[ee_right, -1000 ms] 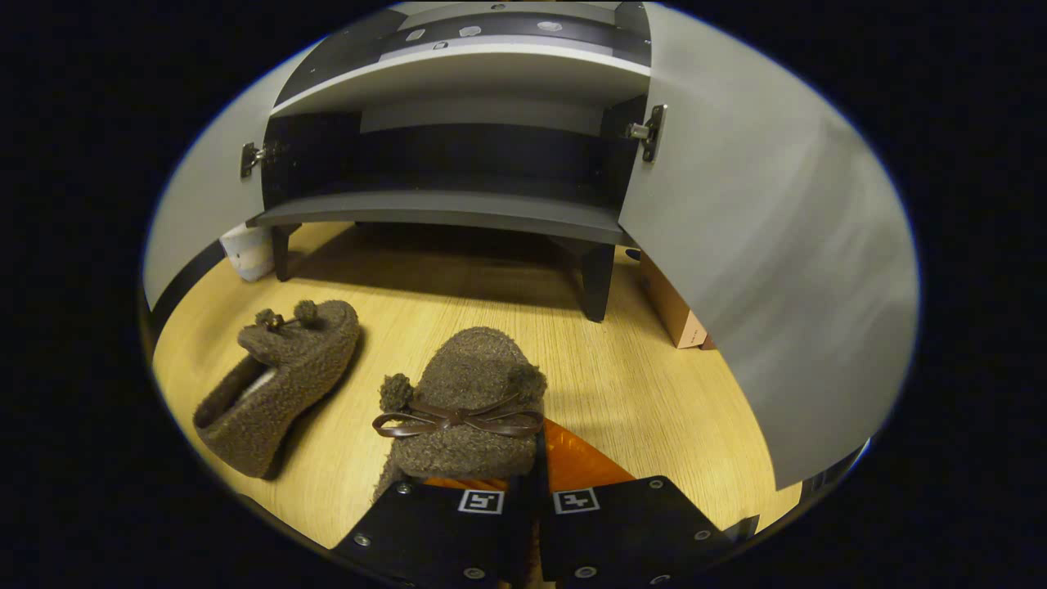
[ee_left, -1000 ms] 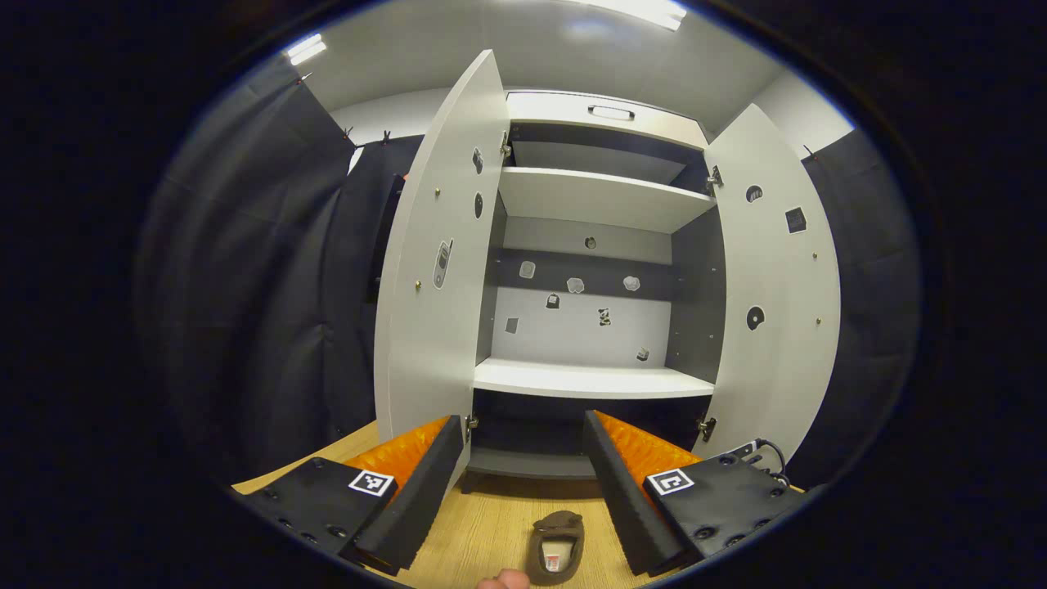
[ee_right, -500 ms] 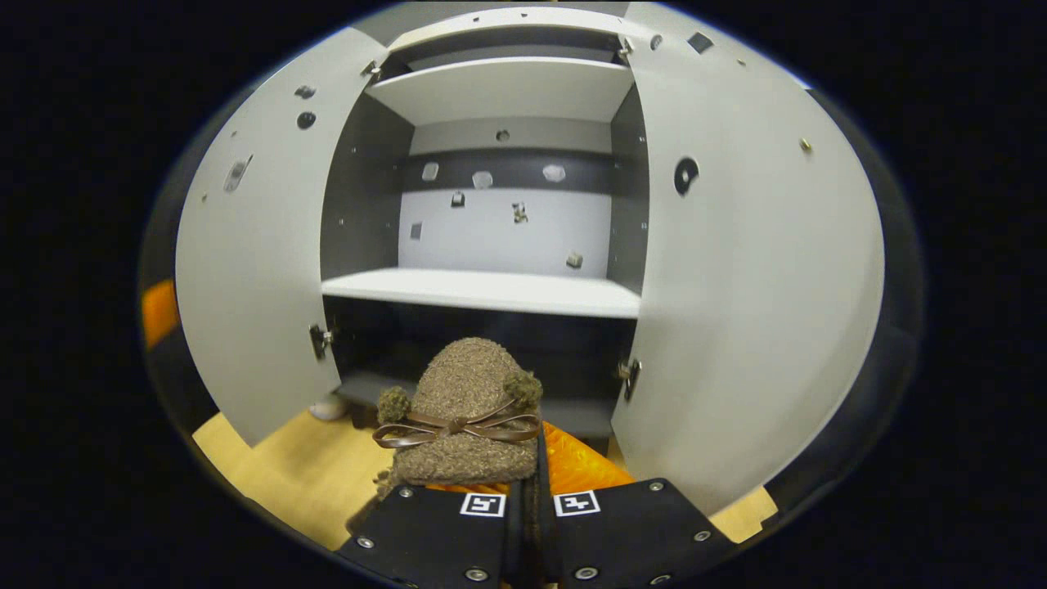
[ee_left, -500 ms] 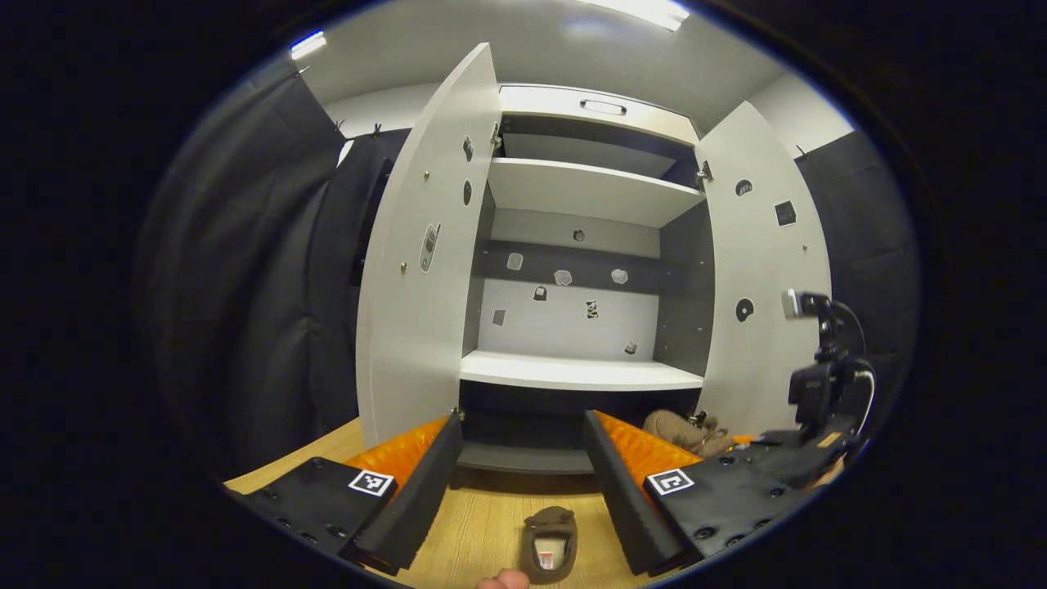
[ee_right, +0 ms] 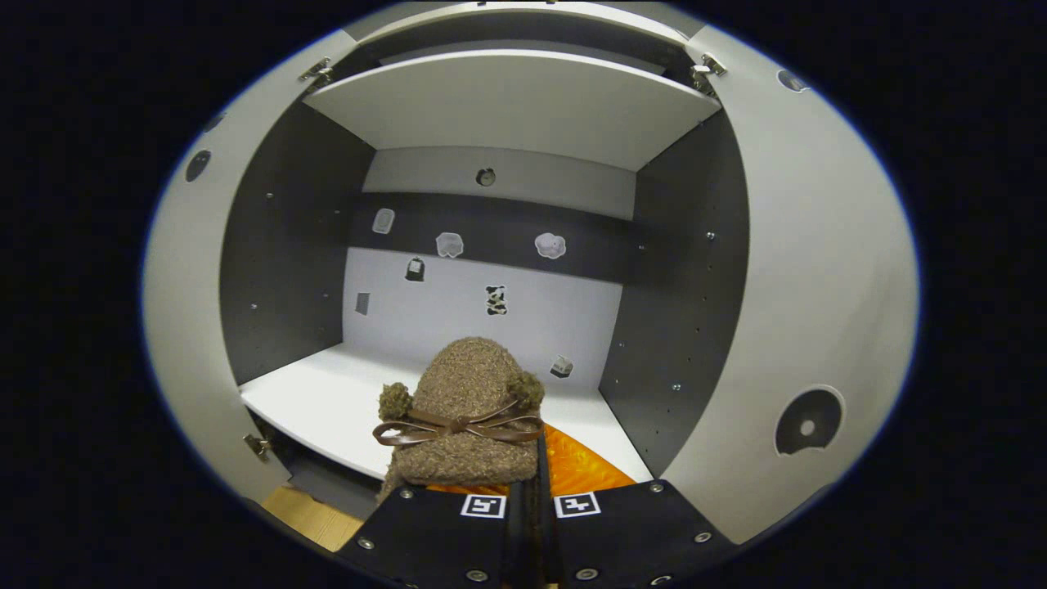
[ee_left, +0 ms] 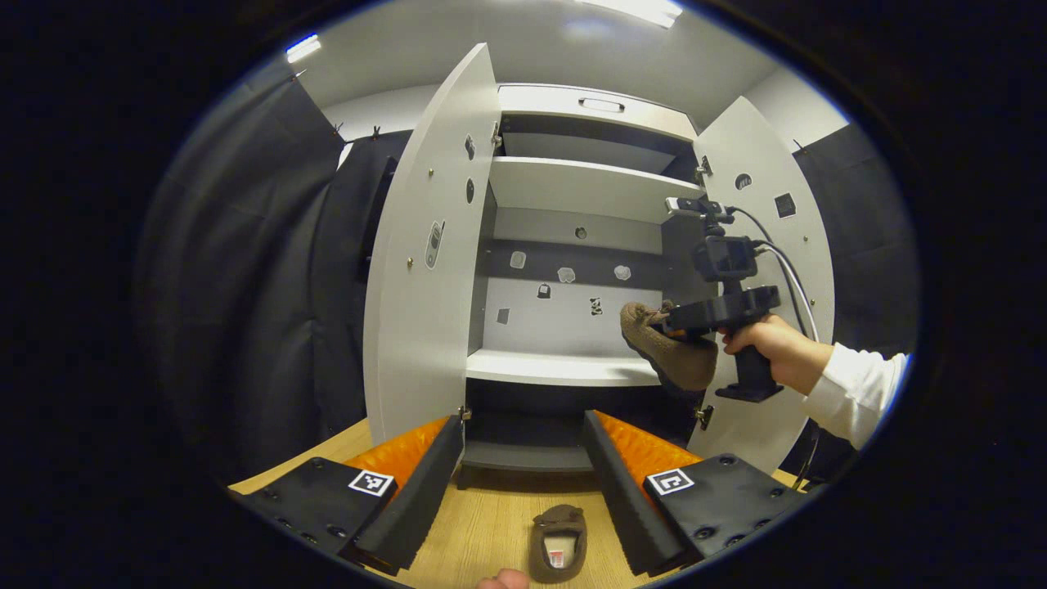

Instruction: Grab one shoe with the right hand and put it into the shoe cabinet, grab the other shoe with the left hand and put it into the shoe cabinet; then close the right door with the right hand and the left door with the left hand.

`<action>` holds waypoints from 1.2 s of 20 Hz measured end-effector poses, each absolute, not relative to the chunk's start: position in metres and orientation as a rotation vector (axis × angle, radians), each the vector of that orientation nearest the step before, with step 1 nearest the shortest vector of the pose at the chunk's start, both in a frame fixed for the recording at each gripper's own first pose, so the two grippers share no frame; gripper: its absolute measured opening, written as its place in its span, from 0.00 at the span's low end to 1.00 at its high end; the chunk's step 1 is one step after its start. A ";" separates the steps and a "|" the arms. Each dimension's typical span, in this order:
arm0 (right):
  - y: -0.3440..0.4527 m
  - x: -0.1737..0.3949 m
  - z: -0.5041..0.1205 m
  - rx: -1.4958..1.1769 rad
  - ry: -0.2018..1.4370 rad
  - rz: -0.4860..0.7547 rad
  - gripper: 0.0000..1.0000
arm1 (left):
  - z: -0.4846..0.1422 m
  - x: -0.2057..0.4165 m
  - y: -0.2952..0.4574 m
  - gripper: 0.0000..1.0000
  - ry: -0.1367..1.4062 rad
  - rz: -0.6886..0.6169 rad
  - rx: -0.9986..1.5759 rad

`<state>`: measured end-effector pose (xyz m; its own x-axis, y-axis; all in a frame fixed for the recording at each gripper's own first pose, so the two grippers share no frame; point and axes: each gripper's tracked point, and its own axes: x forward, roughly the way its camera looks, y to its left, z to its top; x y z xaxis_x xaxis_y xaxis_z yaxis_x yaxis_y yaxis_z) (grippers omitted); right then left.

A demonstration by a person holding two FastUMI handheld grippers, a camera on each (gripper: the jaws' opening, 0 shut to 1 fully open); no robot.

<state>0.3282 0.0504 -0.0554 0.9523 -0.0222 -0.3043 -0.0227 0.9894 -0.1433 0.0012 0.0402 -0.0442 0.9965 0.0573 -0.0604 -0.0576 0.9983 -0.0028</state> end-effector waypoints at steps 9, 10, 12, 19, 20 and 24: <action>0.042 0.410 -0.111 -0.156 0.479 -0.076 0.07 | -0.047 -0.001 0.063 0.99 0.065 0.111 0.004; 0.040 0.413 -0.115 -0.138 0.492 -0.085 0.07 | -0.049 -0.002 0.065 0.96 0.069 0.114 0.003; 0.040 0.413 -0.122 -0.106 0.520 -0.079 0.11 | -0.052 -0.002 0.068 0.96 0.079 0.121 0.001; 0.031 0.391 -0.117 -0.033 0.589 -0.008 0.38 | -0.061 -0.002 0.080 0.96 0.093 0.145 -0.036; 0.033 0.385 -0.117 -0.018 0.603 0.010 0.51 | -0.064 -0.002 0.082 0.96 0.101 0.148 -0.045; 0.031 0.369 -0.096 -0.041 0.572 0.042 0.72 | -0.066 -0.004 0.085 0.96 0.109 0.151 -0.068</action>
<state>0.3688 0.0312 -0.0960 0.8400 0.0281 -0.5418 -0.0508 0.9983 -0.0269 -0.0040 0.0848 -0.0660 0.9827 0.1465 -0.1136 -0.1539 0.9863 -0.0592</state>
